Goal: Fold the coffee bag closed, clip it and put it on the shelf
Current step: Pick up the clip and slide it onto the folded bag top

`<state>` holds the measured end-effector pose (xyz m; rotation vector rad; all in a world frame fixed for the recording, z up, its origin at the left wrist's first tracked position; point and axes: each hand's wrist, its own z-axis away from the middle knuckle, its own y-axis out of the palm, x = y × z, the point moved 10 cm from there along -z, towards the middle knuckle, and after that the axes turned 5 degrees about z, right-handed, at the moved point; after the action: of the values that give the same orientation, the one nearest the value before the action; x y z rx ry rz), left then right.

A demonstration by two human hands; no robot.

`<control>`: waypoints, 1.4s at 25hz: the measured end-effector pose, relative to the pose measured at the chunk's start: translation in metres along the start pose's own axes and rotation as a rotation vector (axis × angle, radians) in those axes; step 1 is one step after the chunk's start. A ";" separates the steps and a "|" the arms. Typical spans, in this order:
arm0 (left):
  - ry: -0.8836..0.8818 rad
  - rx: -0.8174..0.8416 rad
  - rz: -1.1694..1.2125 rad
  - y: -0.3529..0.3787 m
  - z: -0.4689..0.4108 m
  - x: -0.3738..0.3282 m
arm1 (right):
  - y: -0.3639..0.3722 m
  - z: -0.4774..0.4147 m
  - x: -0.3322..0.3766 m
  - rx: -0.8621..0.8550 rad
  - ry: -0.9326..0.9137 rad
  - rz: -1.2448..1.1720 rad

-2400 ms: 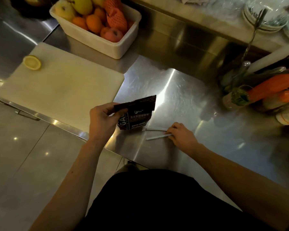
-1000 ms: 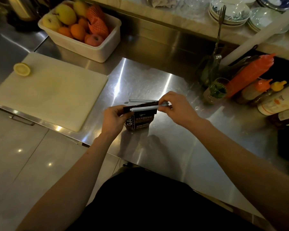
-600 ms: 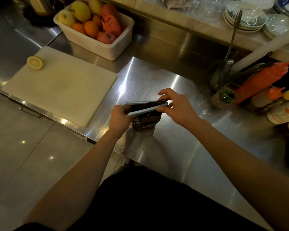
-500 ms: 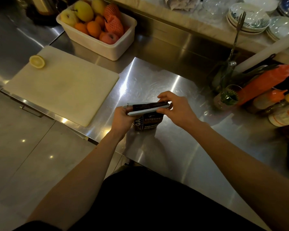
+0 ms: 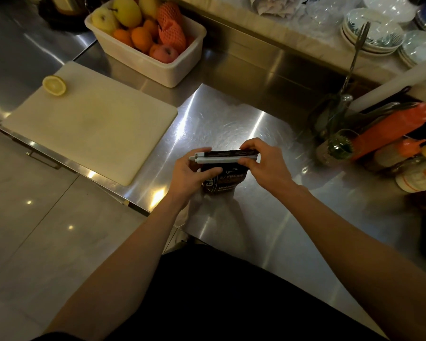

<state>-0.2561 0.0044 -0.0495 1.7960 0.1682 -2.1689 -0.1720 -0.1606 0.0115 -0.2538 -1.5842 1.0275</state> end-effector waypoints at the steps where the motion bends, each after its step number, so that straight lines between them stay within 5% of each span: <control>1: 0.018 0.018 -0.021 -0.002 0.000 -0.005 | 0.000 0.000 0.000 -0.004 -0.002 0.006; 10: 0.094 -0.017 -0.204 -0.023 -0.006 -0.027 | 0.003 -0.001 -0.006 0.007 -0.032 0.058; 29: 0.112 0.011 -0.187 -0.021 -0.010 -0.025 | 0.004 0.002 -0.013 -0.007 -0.009 0.040; 35: 0.298 0.071 -0.563 -0.007 -0.012 -0.052 | 0.000 0.004 -0.012 -0.005 -0.048 -0.007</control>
<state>-0.2390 0.0229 -0.0023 2.3229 0.7562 -2.2480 -0.1717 -0.1704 0.0035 -0.2281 -1.6302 1.0310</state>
